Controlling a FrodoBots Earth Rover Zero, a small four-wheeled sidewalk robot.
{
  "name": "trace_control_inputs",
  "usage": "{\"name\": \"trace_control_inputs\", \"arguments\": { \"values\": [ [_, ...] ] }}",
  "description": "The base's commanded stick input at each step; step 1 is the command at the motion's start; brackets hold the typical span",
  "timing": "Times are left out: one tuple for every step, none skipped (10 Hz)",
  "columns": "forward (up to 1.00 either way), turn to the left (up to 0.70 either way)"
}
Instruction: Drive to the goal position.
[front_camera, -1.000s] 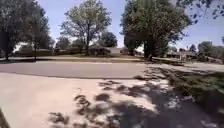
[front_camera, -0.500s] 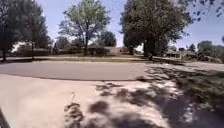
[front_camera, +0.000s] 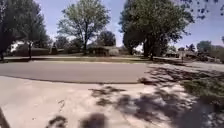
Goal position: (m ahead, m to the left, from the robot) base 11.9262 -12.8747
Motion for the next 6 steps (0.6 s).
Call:
{"name": "trace_control_inputs", "arguments": {
  "values": [
    [0.70, -0.35],
    [0.70, -0.35],
    [0.70, -0.35],
    [0.70, -0.18],
    [0.70, 0.00],
    [0.70, 0.00]
  ]
}}
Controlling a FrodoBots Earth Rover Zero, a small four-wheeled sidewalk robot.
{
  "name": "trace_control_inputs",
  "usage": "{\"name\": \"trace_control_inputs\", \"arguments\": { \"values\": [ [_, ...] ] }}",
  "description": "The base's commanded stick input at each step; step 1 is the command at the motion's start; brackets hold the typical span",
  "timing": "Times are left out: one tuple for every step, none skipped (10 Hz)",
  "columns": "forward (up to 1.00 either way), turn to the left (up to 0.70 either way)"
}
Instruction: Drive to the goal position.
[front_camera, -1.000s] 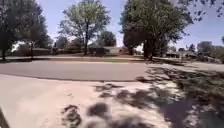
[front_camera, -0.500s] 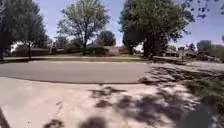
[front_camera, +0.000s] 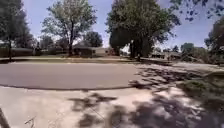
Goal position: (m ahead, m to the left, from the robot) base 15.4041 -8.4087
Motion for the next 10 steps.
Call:
{"name": "trace_control_inputs", "arguments": {
  "values": [
    [0.70, -0.04],
    [0.70, -0.20],
    [0.70, -0.35],
    [0.70, -0.35],
    [0.70, -0.35],
    [0.70, 0.00],
    [0.70, 0.00],
    [0.70, 0.00],
    [0.70, 0.00],
    [0.70, 0.00]
  ]
}}
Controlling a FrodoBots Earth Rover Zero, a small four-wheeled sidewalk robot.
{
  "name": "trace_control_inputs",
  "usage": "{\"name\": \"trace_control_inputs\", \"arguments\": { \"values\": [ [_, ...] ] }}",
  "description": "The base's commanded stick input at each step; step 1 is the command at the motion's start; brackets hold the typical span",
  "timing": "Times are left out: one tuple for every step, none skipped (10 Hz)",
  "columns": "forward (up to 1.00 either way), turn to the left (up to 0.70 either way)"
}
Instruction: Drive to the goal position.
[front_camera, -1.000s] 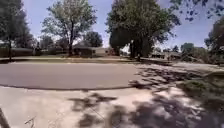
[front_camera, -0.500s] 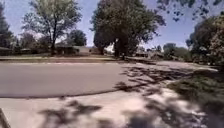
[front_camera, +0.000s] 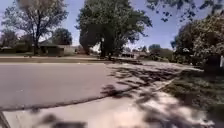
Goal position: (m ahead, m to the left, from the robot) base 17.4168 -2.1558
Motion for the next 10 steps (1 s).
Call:
{"name": "trace_control_inputs", "arguments": {
  "values": [
    [0.70, 0.00],
    [0.70, -0.35],
    [0.70, -0.28],
    [0.70, 0.00],
    [0.70, 0.00],
    [0.70, 0.00],
    [0.70, 0.00],
    [0.70, 0.00],
    [0.70, 0.00],
    [0.70, 0.00]
  ]
}}
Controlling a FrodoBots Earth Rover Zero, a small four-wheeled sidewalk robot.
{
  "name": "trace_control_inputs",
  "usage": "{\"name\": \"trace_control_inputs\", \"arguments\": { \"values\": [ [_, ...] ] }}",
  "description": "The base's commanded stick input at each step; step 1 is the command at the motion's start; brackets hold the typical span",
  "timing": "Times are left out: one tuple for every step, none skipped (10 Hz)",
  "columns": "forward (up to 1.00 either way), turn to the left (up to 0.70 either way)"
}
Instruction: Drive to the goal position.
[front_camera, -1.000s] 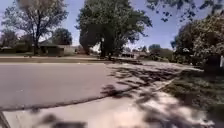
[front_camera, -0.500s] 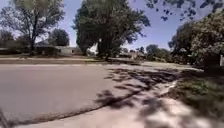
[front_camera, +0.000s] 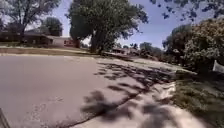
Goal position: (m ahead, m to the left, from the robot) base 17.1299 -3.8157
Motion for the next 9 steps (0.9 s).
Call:
{"name": "trace_control_inputs", "arguments": {
  "values": [
    [0.70, 0.00],
    [0.70, 0.00],
    [0.70, 0.00],
    [0.70, 0.00],
    [0.70, 0.00],
    [0.70, 0.00],
    [0.70, 0.00],
    [0.70, 0.00],
    [0.70, 0.00]
  ]
}}
